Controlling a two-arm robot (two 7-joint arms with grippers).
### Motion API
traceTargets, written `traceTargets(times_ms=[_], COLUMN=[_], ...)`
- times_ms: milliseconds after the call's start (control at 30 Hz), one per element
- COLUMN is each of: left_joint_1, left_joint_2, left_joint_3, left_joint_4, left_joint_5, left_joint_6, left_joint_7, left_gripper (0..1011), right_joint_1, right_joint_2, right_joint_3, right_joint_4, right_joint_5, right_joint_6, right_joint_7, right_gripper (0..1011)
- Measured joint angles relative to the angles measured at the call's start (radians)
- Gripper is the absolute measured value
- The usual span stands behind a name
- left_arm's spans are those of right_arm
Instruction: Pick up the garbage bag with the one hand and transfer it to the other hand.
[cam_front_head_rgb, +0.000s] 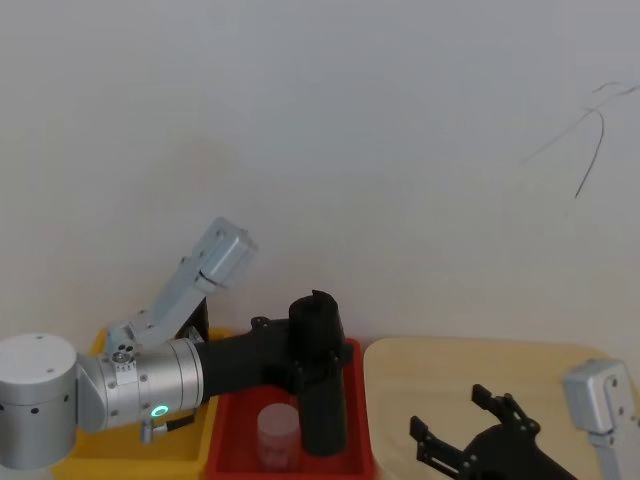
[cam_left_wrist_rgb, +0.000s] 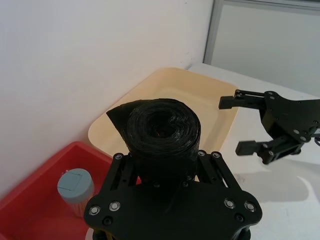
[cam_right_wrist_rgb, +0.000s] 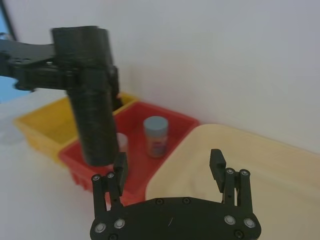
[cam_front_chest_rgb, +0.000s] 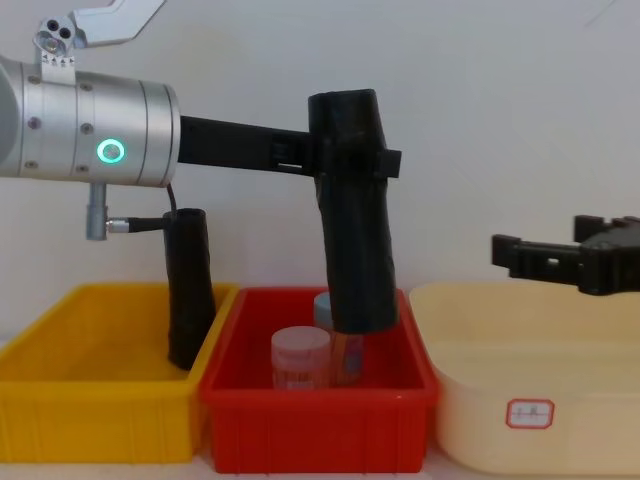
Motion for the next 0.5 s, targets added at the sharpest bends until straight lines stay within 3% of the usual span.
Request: traceTargets(times_ms=[233,500], left_joint_1=[-0.002,-0.002], left_joint_2=[-0.001,-0.002], left_joint_3=[0.005,0.008], left_joint_4=[0.001,0.001], left_joint_5=[0.001,0.002], left_joint_6=[0.001,0.001], left_joint_7=[-0.002,-0.003], left_gripper=[446,446], right_joint_1=[0.048,0.092], right_joint_2=[0.014,0.003], right_joint_3=[-0.024,-0.05], right_joint_4=[0.0,0.024], right_joint_5=[0.035,0.059], right_joint_6=[0.058,0.085], right_joint_7=[0.066,0.1], right_gripper=[1001,1001])
